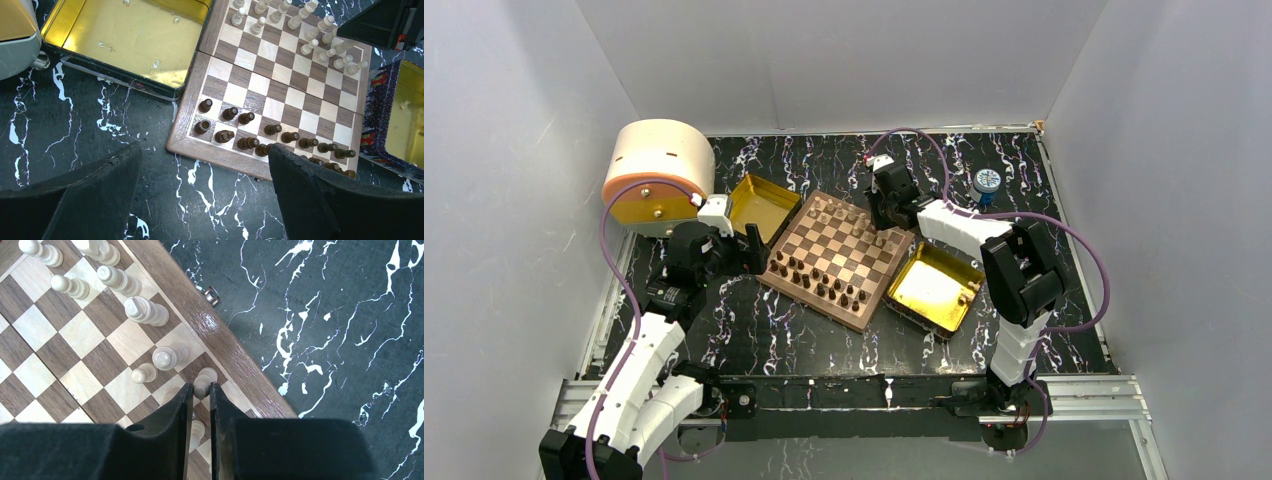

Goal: Set up the chess pieces on the board
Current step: Place the chess piece on the chessboard.

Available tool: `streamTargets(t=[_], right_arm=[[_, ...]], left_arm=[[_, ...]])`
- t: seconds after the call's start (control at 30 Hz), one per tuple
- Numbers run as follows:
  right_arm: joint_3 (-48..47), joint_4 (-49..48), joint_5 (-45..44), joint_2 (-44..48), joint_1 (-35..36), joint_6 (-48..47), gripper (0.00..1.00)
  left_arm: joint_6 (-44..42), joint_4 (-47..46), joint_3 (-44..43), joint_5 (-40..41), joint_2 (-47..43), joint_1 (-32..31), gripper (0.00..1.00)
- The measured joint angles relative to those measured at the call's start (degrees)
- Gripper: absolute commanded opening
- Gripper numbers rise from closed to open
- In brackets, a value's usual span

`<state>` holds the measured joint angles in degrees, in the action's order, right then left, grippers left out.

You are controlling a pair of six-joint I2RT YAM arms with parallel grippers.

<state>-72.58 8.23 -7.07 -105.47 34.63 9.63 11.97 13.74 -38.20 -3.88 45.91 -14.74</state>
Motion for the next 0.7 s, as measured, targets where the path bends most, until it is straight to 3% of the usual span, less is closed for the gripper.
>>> streamTargets(t=[0.2, 0.43, 0.7], right_arm=[[-0.37, 1.07, 0.04, 0.00, 0.00, 0.48, 0.24], [-0.39, 1.53, 0.28, 0.00, 0.00, 0.79, 0.32], [-0.39, 2.23, 1.07, -0.04, 0.00, 0.90, 0.31]], left_arm=[[0.00, 0.00, 0.00, -0.02, 0.00, 0.00, 0.94], [-0.02, 0.00, 0.00, -0.02, 0.00, 0.00, 0.94], [0.00, 0.00, 0.00, 0.00, 0.00, 0.00, 0.94]])
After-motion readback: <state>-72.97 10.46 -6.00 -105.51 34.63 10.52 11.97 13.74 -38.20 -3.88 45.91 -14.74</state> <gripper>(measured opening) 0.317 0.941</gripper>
